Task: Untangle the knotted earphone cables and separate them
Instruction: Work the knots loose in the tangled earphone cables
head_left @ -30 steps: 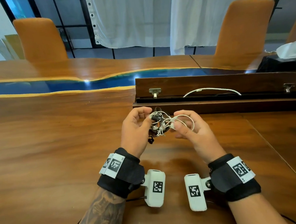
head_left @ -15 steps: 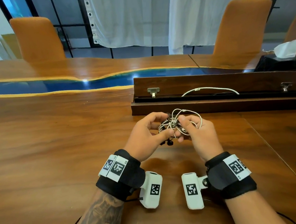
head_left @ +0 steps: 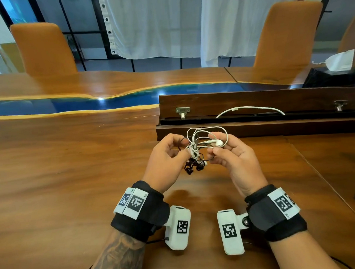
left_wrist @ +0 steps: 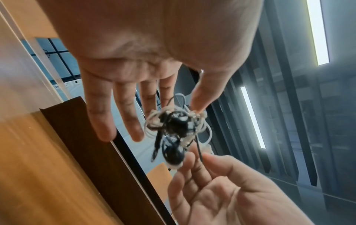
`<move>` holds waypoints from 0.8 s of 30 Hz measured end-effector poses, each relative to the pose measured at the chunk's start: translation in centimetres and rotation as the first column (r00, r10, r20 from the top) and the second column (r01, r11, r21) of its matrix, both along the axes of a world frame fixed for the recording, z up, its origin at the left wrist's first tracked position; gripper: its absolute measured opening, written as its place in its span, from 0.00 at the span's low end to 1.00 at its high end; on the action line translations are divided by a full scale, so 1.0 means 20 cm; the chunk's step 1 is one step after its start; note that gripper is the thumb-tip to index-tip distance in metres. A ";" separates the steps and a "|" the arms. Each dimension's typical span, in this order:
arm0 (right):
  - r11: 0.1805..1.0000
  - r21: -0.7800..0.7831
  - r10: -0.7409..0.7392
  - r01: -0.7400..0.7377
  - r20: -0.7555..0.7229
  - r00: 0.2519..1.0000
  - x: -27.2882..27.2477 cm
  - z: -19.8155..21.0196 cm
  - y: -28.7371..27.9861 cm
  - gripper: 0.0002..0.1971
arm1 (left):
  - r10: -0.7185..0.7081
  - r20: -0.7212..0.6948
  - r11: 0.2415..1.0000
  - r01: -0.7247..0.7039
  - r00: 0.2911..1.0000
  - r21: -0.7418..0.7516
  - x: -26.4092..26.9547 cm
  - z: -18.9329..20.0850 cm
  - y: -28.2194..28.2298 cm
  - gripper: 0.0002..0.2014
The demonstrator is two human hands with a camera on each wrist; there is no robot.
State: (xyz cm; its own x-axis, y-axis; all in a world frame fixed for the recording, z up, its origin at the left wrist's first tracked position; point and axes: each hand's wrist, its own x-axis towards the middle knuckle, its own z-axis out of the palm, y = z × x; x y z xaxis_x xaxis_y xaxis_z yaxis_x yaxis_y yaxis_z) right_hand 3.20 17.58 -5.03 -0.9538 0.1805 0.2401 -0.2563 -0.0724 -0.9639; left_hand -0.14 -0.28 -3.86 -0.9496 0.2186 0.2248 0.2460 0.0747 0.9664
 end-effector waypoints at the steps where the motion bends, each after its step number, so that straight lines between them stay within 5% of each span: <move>1: 1.000 0.005 0.010 -0.010 0.002 1.000 0.00 0.00 0.00 0.16 | -0.019 0.021 1.000 0.019 1.000 0.021 0.01 0.01 0.00 0.09; 5: 0.997 0.060 0.050 -0.048 -0.026 0.998 0.02 0.00 -0.01 0.15 | -0.045 0.042 0.998 0.047 0.998 -0.032 0.03 0.02 0.02 0.22; 13: 0.988 0.156 -0.005 0.020 -0.098 0.995 0.02 0.00 0.01 0.05 | 0.000 -0.034 0.995 -0.003 0.999 -0.095 0.02 0.00 0.01 0.07; 24: 0.980 0.133 0.156 -0.150 -0.040 0.987 0.02 -0.02 0.00 0.16 | 0.036 0.004 0.999 -0.036 0.999 -0.015 0.01 -0.01 0.03 0.07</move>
